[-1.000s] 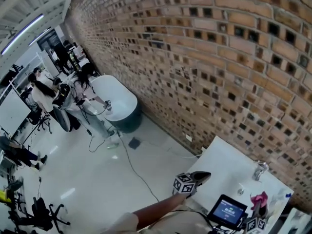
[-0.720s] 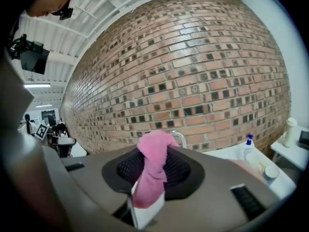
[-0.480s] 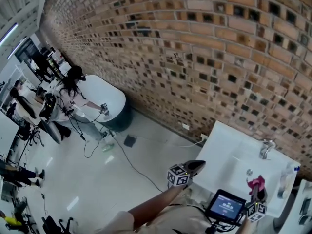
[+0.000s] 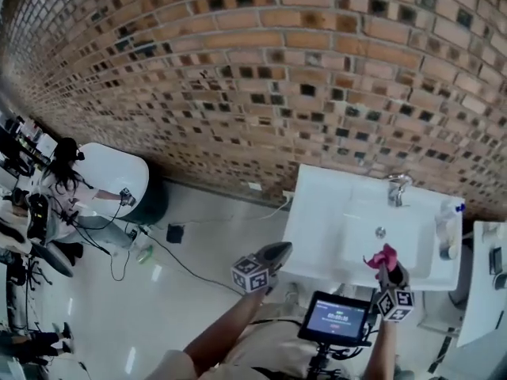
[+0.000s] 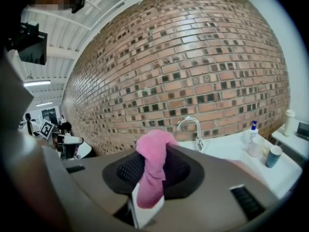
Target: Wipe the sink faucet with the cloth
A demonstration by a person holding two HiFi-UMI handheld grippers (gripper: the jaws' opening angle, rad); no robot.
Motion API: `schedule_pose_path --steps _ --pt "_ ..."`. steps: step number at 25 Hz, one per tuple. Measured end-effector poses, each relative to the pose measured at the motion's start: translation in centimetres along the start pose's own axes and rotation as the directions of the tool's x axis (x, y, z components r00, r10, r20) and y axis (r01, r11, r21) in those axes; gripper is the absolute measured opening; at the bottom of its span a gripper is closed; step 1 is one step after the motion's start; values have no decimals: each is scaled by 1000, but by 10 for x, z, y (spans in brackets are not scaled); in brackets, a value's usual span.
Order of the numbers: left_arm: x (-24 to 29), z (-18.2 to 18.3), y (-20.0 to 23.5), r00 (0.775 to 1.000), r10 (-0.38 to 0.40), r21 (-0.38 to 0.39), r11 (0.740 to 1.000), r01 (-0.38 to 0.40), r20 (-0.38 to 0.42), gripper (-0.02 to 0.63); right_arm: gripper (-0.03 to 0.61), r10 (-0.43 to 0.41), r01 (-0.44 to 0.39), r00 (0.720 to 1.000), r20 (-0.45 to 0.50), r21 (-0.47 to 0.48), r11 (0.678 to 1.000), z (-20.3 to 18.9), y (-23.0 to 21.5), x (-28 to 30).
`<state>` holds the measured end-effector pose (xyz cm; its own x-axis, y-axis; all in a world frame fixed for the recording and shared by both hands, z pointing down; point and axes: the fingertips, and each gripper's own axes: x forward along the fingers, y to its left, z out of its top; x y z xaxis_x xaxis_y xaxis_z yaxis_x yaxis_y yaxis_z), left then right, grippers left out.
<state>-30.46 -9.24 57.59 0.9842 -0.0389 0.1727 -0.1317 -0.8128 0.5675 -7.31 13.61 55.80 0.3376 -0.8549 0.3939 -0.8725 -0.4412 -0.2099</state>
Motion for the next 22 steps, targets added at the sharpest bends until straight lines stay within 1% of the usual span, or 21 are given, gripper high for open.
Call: schedule_pose_path --steps 3,7,10,14,17,22 --pt "1 1 4 1000 -8 -6 1000 8 -6 6 112 -17 17 1000 1 25 1000 -4 -1 -5" --pt "4 14 17 1000 -5 16 1000 5 5 6 112 3 -4 1000 16 73 997 0 4 0" --pt "10 18 20 1000 -16 24 1000 16 -2 6 112 16 -17 1000 23 49 999 9 10 -8" --pt "15 36 26 1000 -13 55 998 13 7 6 110 45 -46 999 28 41 998 18 20 -1" --pt "21 43 23 1000 -19 68 998 18 16 6 110 54 -54 998 10 42 998 18 24 0" --pt "32 45 28 999 -21 59 998 19 26 6 110 83 -83 997 -4 15 996 14 24 10"
